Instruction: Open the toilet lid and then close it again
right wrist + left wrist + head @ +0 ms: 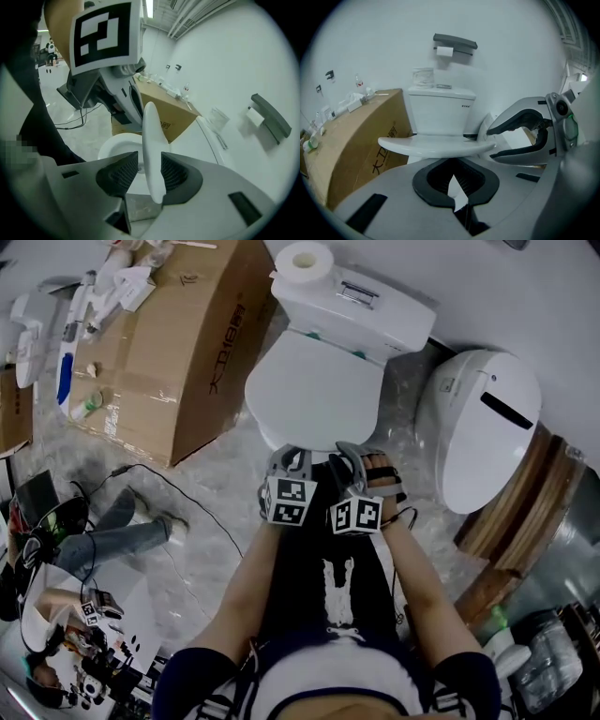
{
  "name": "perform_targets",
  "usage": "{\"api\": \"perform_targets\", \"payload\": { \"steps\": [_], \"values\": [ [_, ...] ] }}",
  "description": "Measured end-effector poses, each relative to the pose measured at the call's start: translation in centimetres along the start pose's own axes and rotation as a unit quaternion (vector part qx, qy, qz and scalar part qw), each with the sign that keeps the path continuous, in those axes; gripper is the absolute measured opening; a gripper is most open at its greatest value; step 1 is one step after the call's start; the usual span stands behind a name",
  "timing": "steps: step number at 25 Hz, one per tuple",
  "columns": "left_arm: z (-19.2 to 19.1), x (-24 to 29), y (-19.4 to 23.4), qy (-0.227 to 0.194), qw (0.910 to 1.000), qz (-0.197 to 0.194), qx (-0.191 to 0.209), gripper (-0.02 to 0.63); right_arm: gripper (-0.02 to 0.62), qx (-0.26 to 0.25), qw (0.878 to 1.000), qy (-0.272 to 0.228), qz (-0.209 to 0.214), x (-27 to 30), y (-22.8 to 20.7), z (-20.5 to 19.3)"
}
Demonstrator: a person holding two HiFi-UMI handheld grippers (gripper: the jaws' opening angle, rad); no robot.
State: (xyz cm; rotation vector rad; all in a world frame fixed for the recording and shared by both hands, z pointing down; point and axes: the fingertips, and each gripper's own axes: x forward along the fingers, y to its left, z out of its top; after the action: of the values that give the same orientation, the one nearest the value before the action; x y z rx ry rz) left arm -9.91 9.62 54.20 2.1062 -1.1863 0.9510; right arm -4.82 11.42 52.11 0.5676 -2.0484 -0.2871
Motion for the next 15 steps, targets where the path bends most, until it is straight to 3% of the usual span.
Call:
{"api": "perform_targets", "payload": {
  "steps": [4, 10, 15],
  "values": [
    [0.6, 0.0, 0.0, -0.006, 1.0, 0.0, 0.001, 0.008, 0.049, -0.013, 1.0, 0.017, -0.008, 0.5, -0.1, 0.0],
    [0.3, 0.2, 0.1, -0.011, 0.9999, 0.001, 0.0, 0.008, 0.049, 0.018, 0.999, 0.016, 0.021, 0.7, 0.2, 0.0],
    [0.6, -0.3, 0.2, -0.024, 0.9997, 0.009, 0.003, 0.008, 0.049, 0.046, 0.999, 0.01, 0.007, 0.4, -1.0, 0.0]
  ]
}}
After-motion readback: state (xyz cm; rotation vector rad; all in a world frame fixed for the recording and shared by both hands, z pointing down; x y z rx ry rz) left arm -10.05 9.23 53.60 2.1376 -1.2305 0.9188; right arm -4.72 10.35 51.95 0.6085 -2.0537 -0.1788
